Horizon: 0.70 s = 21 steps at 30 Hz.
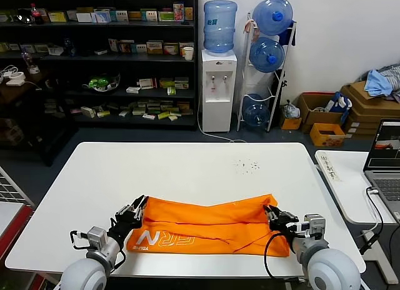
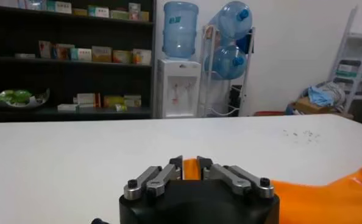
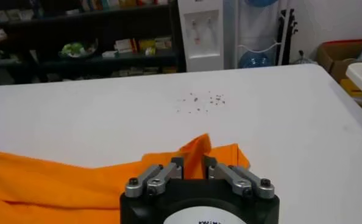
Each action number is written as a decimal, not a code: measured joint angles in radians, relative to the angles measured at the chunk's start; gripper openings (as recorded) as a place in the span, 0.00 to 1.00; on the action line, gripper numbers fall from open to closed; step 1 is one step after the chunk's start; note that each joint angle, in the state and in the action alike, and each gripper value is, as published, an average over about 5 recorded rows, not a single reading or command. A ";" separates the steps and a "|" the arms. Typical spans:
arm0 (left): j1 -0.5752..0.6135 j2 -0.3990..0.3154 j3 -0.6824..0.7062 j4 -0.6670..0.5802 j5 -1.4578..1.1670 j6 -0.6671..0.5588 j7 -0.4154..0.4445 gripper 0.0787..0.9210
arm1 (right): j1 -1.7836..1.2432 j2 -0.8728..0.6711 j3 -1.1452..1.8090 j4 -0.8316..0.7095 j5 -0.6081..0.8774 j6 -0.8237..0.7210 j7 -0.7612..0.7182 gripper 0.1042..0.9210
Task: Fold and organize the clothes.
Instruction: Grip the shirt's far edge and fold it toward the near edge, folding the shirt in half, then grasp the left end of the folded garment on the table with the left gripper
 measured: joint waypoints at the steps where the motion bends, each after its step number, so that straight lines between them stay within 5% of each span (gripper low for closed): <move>1: 0.009 -0.002 -0.006 -0.004 0.006 -0.001 0.001 0.37 | -0.007 -0.001 0.005 0.005 -0.002 0.000 -0.001 0.41; 13: 0.130 -0.038 -0.057 -0.022 0.048 -0.020 0.007 0.77 | -0.110 0.016 0.092 0.066 -0.072 0.027 -0.045 0.82; 21: 0.149 -0.096 -0.070 -0.007 0.058 -0.034 0.013 0.88 | -0.191 0.059 0.142 0.111 -0.158 0.060 -0.089 0.88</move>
